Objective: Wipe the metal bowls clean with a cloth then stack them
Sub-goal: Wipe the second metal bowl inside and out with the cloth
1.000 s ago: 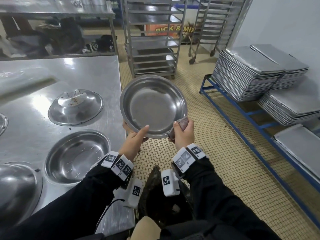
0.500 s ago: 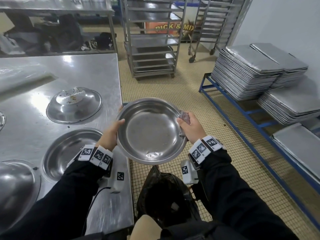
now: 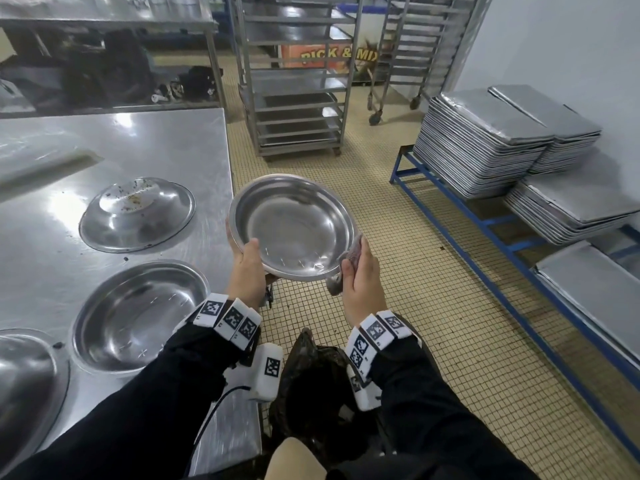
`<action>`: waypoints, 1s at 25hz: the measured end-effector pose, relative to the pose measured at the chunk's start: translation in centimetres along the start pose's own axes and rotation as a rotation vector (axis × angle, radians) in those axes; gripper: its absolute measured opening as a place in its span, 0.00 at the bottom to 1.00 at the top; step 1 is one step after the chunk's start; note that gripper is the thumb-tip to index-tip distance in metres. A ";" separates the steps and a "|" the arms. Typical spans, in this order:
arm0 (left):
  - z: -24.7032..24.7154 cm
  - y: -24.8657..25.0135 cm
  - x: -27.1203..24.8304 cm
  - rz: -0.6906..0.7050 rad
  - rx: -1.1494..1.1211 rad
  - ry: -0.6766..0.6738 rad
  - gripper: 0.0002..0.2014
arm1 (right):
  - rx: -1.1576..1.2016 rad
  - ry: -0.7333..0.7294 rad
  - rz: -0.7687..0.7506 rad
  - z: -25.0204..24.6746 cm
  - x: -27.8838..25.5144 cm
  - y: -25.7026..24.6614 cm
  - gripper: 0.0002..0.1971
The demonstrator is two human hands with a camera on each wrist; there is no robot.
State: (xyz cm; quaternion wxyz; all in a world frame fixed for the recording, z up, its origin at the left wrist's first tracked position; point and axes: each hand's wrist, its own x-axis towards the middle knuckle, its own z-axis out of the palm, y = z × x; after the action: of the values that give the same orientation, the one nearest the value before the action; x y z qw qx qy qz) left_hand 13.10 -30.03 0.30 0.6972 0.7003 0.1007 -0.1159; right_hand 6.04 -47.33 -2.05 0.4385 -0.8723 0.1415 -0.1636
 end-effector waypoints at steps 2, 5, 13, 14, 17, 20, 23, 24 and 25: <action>0.4 0.7 -0.3 -0.022 -0.043 0.006 0.28 | -0.143 0.023 -0.210 -0.5 -0.2 1.3 0.29; 1.1 1.3 -0.6 -0.088 -0.112 -0.018 0.20 | -0.271 0.019 -0.421 -1.2 -0.2 1.9 0.21; 0.7 2.1 -0.3 0.321 0.318 -0.041 0.30 | -0.117 -0.023 -0.453 -4.1 3.4 0.3 0.13; 0.3 1.9 0.0 0.403 0.380 -0.041 0.29 | -0.113 -0.021 -0.430 -4.5 4.0 0.2 0.16; -0.6 1.7 0.4 0.557 0.531 -0.055 0.15 | -0.113 -0.054 -0.448 -5.4 5.4 0.4 0.23; -0.5 2.3 0.7 0.664 0.575 -0.072 0.11 | -0.115 -0.086 -0.442 -6.1 6.2 0.6 0.30; -0.1 2.4 0.9 0.632 0.613 -0.025 0.11 | -0.102 -0.089 -0.354 -6.7 6.0 1.0 0.20; -0.2 2.3 0.9 0.610 0.605 -0.013 0.12 | -0.084 -0.083 -0.311 -6.6 5.7 1.0 0.20; -0.2 2.1 0.9 0.586 0.589 -0.011 0.12 | -0.067 -0.072 -0.264 -6.4 5.2 1.1 0.23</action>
State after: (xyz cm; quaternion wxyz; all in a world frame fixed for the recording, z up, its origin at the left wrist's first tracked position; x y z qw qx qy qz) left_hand 14.55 -29.90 2.01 0.4710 0.8683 -0.1439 0.0598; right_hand 8.03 -54.62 1.50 0.3886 -0.9028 0.0153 -0.1837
